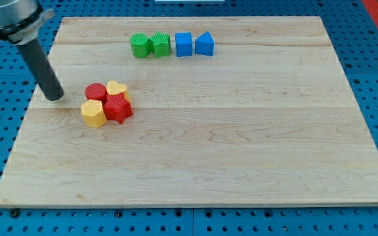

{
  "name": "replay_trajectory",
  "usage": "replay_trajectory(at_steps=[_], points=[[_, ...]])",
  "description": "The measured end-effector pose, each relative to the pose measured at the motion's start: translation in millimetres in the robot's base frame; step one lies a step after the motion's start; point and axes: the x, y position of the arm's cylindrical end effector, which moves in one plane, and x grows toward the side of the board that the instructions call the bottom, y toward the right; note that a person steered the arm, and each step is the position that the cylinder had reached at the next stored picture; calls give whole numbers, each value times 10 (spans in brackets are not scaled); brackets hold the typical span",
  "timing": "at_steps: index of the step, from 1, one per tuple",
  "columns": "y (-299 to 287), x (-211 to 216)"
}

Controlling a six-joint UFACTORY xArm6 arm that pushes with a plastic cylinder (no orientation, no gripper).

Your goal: Separate red blocks and heart from hexagon

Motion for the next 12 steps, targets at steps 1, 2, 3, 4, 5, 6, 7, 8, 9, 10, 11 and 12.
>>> replay_trajectory(at_steps=[1, 2, 3, 4, 5, 6, 7, 8, 9, 10, 11, 12], points=[[380, -14], [782, -79], [1115, -86], [1184, -121], [1229, -210], [1426, -220], [1426, -309], [1448, -154], [1456, -52], [1448, -333], [1511, -537], [1787, -407]])
